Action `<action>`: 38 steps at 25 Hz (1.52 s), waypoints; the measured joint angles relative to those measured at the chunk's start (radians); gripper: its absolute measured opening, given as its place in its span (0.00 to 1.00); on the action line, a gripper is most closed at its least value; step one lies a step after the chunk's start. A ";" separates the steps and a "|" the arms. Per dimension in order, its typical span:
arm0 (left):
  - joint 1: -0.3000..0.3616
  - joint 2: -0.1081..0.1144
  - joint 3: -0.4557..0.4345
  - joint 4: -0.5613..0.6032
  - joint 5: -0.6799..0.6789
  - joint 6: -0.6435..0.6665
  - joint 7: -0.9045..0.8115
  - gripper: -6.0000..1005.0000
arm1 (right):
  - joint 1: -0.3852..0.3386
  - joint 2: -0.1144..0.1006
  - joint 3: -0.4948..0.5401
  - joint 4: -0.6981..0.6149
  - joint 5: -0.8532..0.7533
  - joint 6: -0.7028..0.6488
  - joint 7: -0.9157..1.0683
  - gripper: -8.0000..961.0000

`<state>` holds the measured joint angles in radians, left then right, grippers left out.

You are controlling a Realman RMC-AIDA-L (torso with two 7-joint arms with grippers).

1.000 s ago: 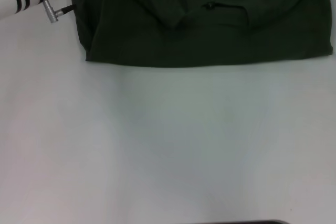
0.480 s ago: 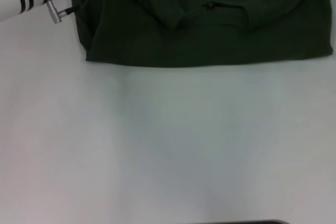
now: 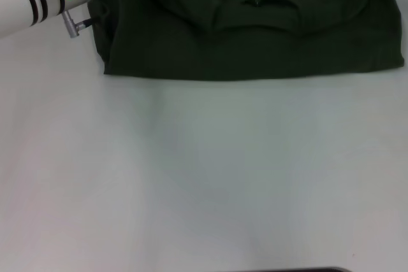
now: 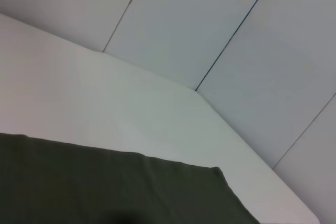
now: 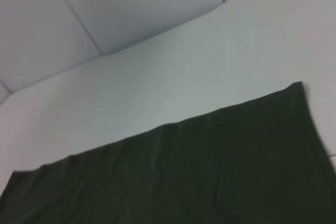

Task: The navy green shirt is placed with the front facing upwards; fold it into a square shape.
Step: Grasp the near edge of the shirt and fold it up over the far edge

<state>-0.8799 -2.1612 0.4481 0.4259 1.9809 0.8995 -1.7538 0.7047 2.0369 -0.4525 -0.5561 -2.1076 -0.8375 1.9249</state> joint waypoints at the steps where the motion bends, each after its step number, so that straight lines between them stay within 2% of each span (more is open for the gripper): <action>1: 0.001 0.000 0.000 0.000 0.000 0.000 0.000 0.20 | 0.002 0.003 -0.008 0.000 0.000 0.005 0.000 0.23; 3: 0.007 0.000 0.000 0.000 0.000 -0.006 0.001 0.29 | 0.003 0.007 -0.020 0.000 0.000 0.021 0.000 0.32; 10: 0.013 0.000 0.000 0.002 -0.001 -0.013 0.001 0.54 | 0.006 0.010 -0.024 0.001 0.000 0.041 0.008 0.46; 14: 0.013 0.000 0.000 0.003 -0.002 -0.013 0.001 0.72 | 0.001 0.011 -0.024 0.001 0.000 0.041 0.017 0.54; 15: 0.013 0.000 0.000 0.003 -0.002 -0.013 0.001 0.77 | -0.002 0.011 -0.024 0.001 0.000 0.041 0.018 0.59; 19: 0.018 0.000 0.000 0.001 -0.002 -0.004 0.001 0.82 | -0.013 0.013 -0.020 0.001 0.000 0.042 0.018 0.79; 28: 0.035 0.000 0.000 0.001 -0.002 0.002 0.001 0.85 | -0.049 0.022 -0.016 -0.013 0.016 0.022 0.018 0.79; 33: 0.040 0.000 0.000 0.000 -0.002 0.006 0.001 0.85 | -0.069 0.022 -0.020 -0.039 0.053 -0.036 0.012 0.79; 38: 0.051 0.000 0.000 0.008 -0.002 0.030 0.001 0.85 | -0.110 0.036 -0.017 -0.098 0.081 -0.105 0.010 0.79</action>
<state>-0.8289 -2.1608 0.4479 0.4336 1.9787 0.9294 -1.7533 0.5945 2.0726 -0.4695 -0.6543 -2.0268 -0.9425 1.9351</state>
